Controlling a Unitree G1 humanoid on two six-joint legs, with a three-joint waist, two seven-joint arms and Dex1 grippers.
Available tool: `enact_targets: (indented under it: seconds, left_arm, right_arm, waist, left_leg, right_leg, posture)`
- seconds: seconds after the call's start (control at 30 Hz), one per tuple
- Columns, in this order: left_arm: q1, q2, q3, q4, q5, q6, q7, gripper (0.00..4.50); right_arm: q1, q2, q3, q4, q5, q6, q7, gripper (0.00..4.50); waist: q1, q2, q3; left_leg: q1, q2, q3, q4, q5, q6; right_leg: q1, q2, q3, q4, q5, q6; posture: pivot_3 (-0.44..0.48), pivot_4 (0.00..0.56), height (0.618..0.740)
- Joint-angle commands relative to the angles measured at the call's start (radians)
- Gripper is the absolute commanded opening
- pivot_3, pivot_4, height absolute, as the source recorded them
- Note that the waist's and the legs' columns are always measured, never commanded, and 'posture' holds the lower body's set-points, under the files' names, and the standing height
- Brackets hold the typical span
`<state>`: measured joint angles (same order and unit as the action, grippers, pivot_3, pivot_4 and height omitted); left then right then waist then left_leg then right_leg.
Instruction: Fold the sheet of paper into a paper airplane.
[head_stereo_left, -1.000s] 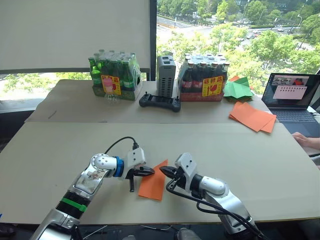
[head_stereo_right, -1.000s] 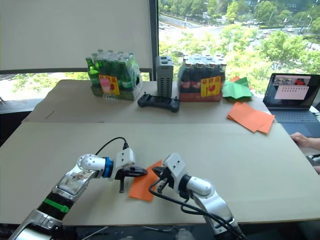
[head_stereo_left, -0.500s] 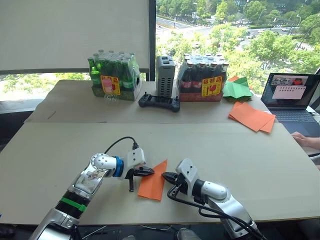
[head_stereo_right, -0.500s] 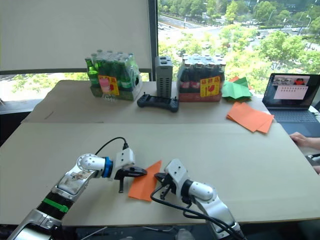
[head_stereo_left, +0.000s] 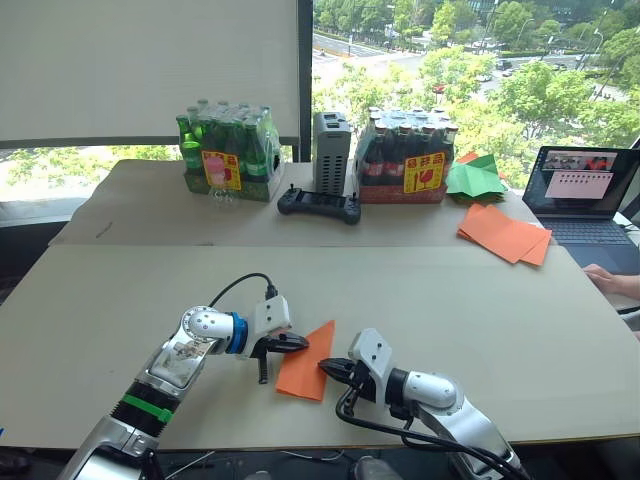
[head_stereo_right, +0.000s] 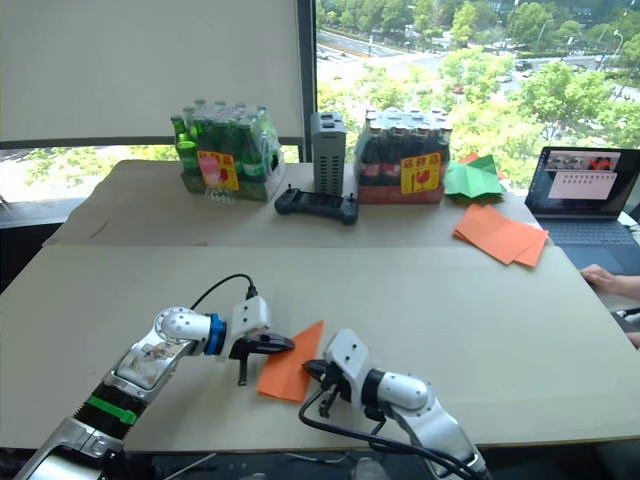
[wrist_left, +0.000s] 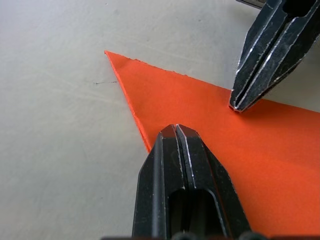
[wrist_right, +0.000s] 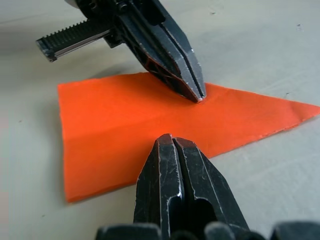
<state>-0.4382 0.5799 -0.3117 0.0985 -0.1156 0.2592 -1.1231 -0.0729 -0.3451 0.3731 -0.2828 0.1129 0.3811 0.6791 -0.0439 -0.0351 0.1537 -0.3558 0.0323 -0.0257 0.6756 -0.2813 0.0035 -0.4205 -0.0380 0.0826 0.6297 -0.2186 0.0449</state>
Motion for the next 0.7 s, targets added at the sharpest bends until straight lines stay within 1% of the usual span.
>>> enact_targets:
  seconds: [0.03, 0.53, 0.7]
  left_arm:
    - [0.009, 0.006, -0.030, 0.029, 0.039, 0.006, -0.003, 0.02]
    - [0.017, 0.011, -0.031, 0.019, 0.038, 0.009, -0.002, 0.02]
    - [0.018, 0.012, -0.030, 0.020, 0.037, 0.008, -0.002, 0.02]
  right_arm:
    - [0.027, -0.018, 0.031, -0.024, 0.022, 0.036, 0.036, 0.00]
    - [0.077, -0.082, 0.074, -0.133, 0.091, 0.124, 0.103, 0.00]
    - [0.073, -0.098, 0.083, -0.143, 0.094, 0.132, 0.105, 0.00]
  waist:
    - [0.000, 0.000, 0.000]
    - [0.001, 0.000, 0.000]
    - [0.001, 0.000, 0.000]
  left_leg:
    - [0.000, 0.000, 0.000, 0.000, 0.000, 0.000]
    - [0.000, 0.000, 0.000, 0.000, 0.000, 0.000]
    - [0.000, 0.000, 0.000, 0.000, 0.000, 0.000]
  right_leg:
    - [0.000, 0.000, 0.000, 0.000, 0.000, 0.000]
    - [0.000, 0.000, 0.000, 0.000, 0.000, 0.000]
    - [0.000, 0.000, 0.000, 0.000, 0.000, 0.000]
  posture:
    - [0.000, 0.150, 0.733]
    - [0.000, 0.150, 0.733]
    - [0.000, 0.150, 0.733]
